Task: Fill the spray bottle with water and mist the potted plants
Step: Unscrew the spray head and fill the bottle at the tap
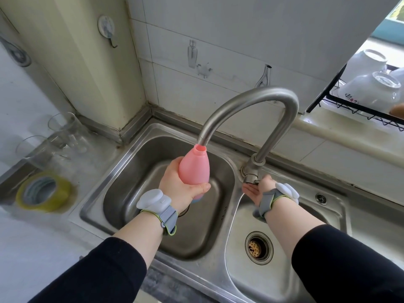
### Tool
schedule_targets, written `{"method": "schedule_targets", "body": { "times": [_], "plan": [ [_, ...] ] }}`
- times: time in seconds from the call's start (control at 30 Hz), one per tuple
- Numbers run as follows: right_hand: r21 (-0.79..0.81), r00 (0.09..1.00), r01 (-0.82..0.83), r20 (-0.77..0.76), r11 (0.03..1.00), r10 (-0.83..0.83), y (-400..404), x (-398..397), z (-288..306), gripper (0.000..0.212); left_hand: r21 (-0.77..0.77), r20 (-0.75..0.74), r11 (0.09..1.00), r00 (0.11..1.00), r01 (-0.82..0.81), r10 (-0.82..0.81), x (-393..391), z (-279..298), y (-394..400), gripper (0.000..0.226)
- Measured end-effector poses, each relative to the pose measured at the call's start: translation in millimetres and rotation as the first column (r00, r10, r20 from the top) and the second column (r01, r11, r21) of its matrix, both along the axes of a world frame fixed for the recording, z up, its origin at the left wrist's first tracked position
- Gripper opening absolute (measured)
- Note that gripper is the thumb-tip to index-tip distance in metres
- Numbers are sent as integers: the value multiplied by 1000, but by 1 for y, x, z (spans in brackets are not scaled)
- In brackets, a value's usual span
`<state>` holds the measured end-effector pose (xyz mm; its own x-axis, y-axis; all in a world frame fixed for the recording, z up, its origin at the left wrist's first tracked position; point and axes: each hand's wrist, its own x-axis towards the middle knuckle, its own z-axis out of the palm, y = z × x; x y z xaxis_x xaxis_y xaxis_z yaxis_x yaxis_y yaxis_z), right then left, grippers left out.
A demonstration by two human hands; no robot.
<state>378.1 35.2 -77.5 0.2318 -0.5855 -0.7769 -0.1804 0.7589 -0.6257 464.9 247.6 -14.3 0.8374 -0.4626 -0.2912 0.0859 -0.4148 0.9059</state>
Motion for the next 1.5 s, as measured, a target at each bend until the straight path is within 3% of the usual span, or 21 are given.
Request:
{"method": "schedule_targets", "body": {
  "times": [0.67, 1.07, 1.17, 1.37, 1.5],
  "plan": [
    [31, 996, 68, 55, 997, -69, 5, -2, -2, 52, 12, -6, 1000, 1000, -3, 3, 2, -3, -3, 75],
    [4, 994, 102, 51, 995, -102, 9, -3, -2, 37, 28, -20, 1000, 1000, 0, 0, 4, -10, -3, 76],
    [2, 993, 102, 53, 995, -102, 11, -4, -5, 46, 32, -23, 999, 1000, 5, -4, 3, -10, -3, 76],
    [31, 998, 10, 63, 999, -12, 19, 2, 7, 38, 46, -25, 999, 1000, 12, -11, 3, -10, -5, 76],
    [46, 979, -168, 123, 985, 161, 36, 7, 25, 33, 50, -27, 999, 1000, 7, -6, 3, -9, -5, 78]
  ]
}}
